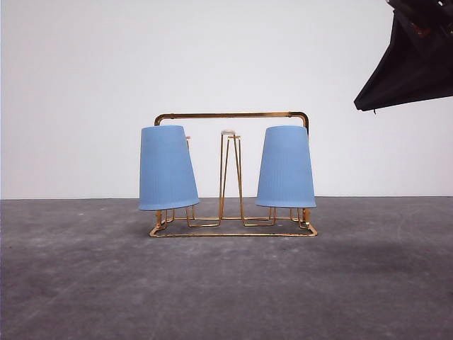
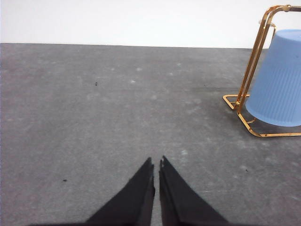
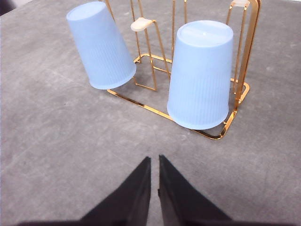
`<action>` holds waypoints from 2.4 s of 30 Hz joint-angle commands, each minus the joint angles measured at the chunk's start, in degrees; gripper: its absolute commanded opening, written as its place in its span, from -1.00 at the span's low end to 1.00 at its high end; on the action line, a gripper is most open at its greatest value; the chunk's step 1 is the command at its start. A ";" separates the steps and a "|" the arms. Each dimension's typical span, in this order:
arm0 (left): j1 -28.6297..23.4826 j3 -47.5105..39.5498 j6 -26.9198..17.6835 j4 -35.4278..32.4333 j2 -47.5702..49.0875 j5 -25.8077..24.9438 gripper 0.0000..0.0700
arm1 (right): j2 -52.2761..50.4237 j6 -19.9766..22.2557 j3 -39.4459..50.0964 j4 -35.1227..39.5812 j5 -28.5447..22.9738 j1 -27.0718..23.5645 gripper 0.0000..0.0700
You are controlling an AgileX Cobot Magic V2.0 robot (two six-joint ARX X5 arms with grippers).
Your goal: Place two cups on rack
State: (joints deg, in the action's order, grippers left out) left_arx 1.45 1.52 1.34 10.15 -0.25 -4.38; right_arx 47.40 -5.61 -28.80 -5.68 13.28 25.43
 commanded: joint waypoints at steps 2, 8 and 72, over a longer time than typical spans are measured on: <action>-0.04 -0.81 0.49 0.33 -0.01 0.11 -1.00 | 0.37 0.13 -0.55 0.58 0.01 0.31 -0.92; -0.04 -0.81 0.50 0.33 0.00 0.10 -1.00 | 0.37 0.13 -0.55 0.58 0.02 0.31 -0.92; -0.04 -0.81 0.49 0.33 0.00 0.09 -1.00 | -47.19 3.22 28.10 0.10 -11.82 -23.69 -0.92</action>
State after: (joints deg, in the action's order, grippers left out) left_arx 1.45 1.52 1.54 10.17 -0.26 -4.37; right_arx 0.25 -1.91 -0.80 -6.35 1.43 1.76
